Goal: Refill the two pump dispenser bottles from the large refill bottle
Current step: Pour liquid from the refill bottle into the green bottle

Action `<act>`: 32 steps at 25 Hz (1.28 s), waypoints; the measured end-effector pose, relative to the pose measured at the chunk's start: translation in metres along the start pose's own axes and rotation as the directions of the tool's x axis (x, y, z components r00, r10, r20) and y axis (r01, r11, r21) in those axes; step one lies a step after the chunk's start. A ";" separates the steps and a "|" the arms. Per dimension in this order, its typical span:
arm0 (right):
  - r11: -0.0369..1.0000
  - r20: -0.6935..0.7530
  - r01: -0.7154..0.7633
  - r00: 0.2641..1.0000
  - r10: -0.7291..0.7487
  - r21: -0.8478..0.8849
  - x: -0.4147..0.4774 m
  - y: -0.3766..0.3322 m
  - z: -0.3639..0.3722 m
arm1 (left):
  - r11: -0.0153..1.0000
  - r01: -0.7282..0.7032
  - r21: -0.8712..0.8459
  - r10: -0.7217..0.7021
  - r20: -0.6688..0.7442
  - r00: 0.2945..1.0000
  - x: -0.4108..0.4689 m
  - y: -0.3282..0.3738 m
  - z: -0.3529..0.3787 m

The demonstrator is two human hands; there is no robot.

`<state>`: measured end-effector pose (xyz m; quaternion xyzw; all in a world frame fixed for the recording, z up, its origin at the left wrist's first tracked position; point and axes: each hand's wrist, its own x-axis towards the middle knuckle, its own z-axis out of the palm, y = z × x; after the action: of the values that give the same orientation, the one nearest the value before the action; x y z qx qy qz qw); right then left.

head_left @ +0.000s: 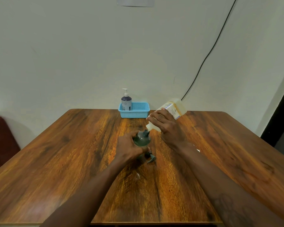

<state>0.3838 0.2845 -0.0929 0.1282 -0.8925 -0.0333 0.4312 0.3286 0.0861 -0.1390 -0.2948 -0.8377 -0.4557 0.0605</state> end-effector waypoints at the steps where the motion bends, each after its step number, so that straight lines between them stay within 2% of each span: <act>1: 1.000 0.002 0.000 1.000 0.000 0.003 0.000 0.000 0.000 | 1.000 0.003 -0.003 -0.003 0.002 1.000 0.000 0.001 0.000; 8: 0.998 -0.003 -0.034 0.999 0.034 0.055 -0.001 -0.002 -0.001 | 1.000 0.002 -0.008 -0.001 0.008 1.000 -0.001 0.005 0.000; 13: 0.957 0.023 -0.200 0.980 0.199 0.211 -0.005 -0.005 -0.004 | 0.999 0.001 -0.038 -0.002 -0.009 1.000 0.001 0.004 0.002; 19: 0.803 0.051 -0.471 0.871 0.488 0.366 -0.015 -0.006 0.005 | 0.993 -0.009 -0.115 0.002 -0.062 0.998 0.002 0.005 0.004; 23: 0.701 0.117 -0.608 0.780 0.615 0.372 -0.015 -0.005 0.009 | 0.989 -0.021 -0.144 0.010 -0.078 0.997 0.002 0.005 0.003; 32: 0.510 0.317 -0.763 0.636 0.704 0.398 -0.032 0.005 0.022 | 0.990 -0.008 -0.140 -0.002 -0.072 0.997 0.003 -0.002 0.004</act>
<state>0.3849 0.2962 -0.1297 -0.1573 -0.8612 0.3757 0.3040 0.3261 0.0898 -0.1421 -0.2831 -0.8004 -0.5237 0.0702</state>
